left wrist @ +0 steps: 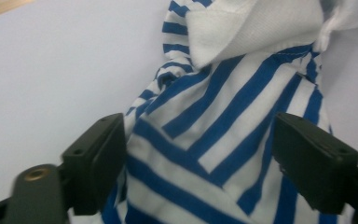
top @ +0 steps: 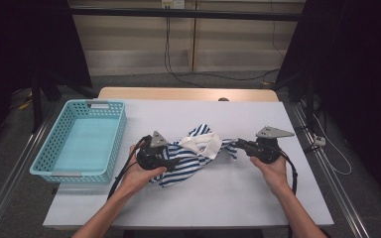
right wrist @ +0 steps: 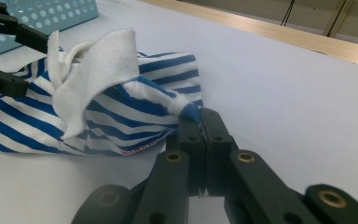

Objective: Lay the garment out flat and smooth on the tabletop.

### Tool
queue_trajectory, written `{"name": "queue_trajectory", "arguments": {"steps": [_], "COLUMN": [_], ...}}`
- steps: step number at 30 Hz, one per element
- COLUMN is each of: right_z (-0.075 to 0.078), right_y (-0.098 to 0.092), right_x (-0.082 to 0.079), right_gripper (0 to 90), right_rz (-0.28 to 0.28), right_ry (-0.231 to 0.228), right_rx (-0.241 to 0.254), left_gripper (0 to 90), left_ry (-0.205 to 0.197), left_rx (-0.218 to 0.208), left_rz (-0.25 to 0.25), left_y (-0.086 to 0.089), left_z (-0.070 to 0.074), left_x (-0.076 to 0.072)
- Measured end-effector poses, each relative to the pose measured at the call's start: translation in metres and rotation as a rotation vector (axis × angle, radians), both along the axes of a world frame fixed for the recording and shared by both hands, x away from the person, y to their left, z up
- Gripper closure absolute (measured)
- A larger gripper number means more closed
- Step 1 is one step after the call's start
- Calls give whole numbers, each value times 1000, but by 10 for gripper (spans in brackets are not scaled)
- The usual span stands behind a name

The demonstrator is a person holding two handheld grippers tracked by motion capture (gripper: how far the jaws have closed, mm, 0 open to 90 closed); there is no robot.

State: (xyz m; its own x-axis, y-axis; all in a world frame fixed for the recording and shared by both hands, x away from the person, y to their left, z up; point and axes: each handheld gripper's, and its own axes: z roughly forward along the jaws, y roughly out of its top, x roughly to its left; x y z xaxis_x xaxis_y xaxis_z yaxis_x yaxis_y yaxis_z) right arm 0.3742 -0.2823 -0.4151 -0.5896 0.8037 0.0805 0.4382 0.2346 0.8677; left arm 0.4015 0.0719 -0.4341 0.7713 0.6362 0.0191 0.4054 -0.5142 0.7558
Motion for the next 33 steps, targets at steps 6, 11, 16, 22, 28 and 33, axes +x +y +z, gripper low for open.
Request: {"name": "queue_trajectory", "arguments": {"steps": [6,11,16,22,28,33], "right_z": [-3,-4,-5,-2,6,8], "right_y": [2,5,7,5,0,-7], "right_x": [2,1,1,0,-6,-22], "right_gripper": [894,894,894,894,894,894], "right_rz": [0,17,22,24,11,9], "right_ry": [12,14,14,5,-20,-20], "right_rx": [8,-11,-20,-9,-2,-5], "left_gripper": [154,226,540,744,751,752], "left_ry": [14,51,98,104,120,149], "left_rx": [101,81,32,-23,-40,-56], "left_rz": [-21,1,-18,-56,-117,-155], "left_y": [-19,-21,-17,-14,-20,-26], "left_z": [-13,-17,-14,-14,-9,-4], "left_x": [2,4,0,0,-15,-28]}}
